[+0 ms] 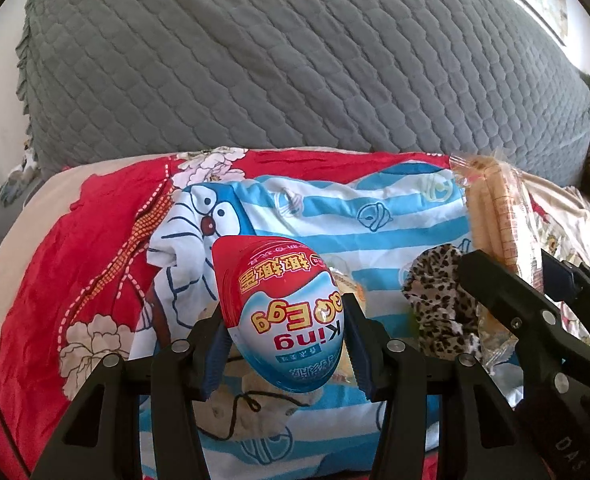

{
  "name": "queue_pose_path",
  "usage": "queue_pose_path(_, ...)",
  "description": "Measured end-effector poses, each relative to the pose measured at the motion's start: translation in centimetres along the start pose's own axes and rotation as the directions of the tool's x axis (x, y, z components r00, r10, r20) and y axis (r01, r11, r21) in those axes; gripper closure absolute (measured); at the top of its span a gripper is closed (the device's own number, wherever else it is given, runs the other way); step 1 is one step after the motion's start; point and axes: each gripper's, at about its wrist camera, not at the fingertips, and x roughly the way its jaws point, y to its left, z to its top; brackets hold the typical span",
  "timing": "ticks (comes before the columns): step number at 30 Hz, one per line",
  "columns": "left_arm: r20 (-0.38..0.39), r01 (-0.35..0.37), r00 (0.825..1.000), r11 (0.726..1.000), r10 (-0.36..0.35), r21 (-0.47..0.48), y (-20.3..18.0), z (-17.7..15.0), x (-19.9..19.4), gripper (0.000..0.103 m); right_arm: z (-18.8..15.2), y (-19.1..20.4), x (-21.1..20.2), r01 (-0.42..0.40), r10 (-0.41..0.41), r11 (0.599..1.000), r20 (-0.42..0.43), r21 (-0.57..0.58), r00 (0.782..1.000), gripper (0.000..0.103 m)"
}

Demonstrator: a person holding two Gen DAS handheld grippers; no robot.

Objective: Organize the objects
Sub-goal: 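Lower the Kinder egg and orange snack packet onto the striped shirt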

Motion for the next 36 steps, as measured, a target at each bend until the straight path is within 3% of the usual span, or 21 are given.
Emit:
queue_pose_path(13, -0.039, -0.003, 0.999, 1.0, 0.003, 0.011, -0.1, -0.1, 3.0, 0.05, -1.2, -0.4, 2.0, 0.035, -0.035, 0.999, -0.077, -0.007, 0.996, 0.062)
queue_pose_path(28, -0.025, 0.009, 1.0, 1.0, -0.009, 0.006, 0.0, -0.2, 3.2, 0.048, -2.8, -1.3, 4.4, 0.077, -0.075, 0.997, -0.181, 0.001, 0.981, 0.062)
queue_pose_path(36, -0.027, 0.002, 1.0, 1.0, -0.003, -0.023, 0.5, -0.3, 3.5, 0.031, -3.0, -1.4, 4.8, 0.084, -0.083, 0.996, -0.205, -0.003, 0.975, 0.06)
